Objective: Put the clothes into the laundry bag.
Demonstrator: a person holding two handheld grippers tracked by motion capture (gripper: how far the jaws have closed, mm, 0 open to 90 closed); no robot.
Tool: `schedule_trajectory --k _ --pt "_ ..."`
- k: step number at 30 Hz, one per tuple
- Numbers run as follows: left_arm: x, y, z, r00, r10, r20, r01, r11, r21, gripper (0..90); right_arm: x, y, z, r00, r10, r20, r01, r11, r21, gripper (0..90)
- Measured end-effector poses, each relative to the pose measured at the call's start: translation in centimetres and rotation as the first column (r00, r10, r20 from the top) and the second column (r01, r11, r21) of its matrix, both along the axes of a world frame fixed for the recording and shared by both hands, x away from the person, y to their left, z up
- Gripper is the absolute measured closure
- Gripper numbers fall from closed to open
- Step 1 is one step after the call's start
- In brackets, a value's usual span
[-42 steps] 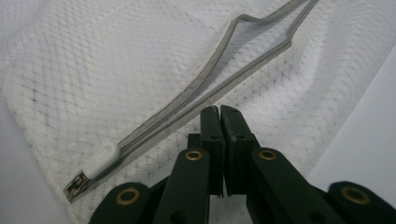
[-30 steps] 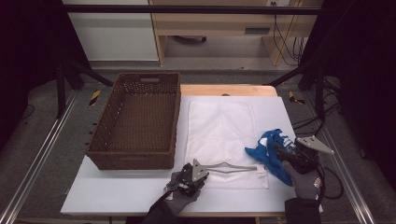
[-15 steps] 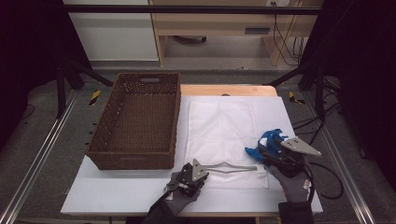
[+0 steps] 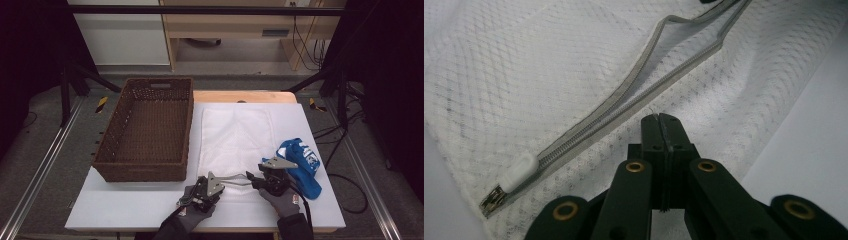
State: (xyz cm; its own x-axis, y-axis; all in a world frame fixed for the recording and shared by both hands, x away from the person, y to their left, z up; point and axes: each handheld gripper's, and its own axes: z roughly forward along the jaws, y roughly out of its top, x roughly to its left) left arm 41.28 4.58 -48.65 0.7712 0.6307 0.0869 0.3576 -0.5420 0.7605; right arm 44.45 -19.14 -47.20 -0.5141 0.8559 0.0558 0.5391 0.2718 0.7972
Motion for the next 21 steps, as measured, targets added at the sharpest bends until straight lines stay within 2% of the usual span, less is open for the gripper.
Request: schedule_trajectory --k 8,15,16,18,21 --pt "0.1 0.1 0.0 0.9999 -0.001 -0.012 0.001 1.0 -0.006 89.6 0.2 0.6 -1.4 0.9987 0.021 -0.046 -0.023 0.999 -0.038 47.8" --pt "0.2 0.1 0.0 0.9999 -0.003 -0.014 0.003 1.0 -0.005 89.6 0.2 0.8 -1.6 0.9998 0.006 -0.019 -0.007 0.999 -0.053 53.6" --pt "0.2 0.1 0.0 0.9999 -0.004 -0.016 0.004 1.0 -0.007 89.5 0.2 0.9 -1.7 0.9999 0.01 -0.005 -0.01 0.997 -0.077 57.4" --pt "0.2 0.1 0.0 0.9999 -0.003 -0.016 0.003 1.0 -0.007 89.5 0.2 0.9 -1.7 0.9999 0.014 -0.005 -0.015 0.997 -0.076 59.7" --pt "0.2 0.1 0.0 0.9999 -0.003 -0.016 0.003 1.0 -0.007 89.5 0.2 1.1 -1.6 0.9999 -0.008 -0.008 0.008 0.997 -0.075 67.2"
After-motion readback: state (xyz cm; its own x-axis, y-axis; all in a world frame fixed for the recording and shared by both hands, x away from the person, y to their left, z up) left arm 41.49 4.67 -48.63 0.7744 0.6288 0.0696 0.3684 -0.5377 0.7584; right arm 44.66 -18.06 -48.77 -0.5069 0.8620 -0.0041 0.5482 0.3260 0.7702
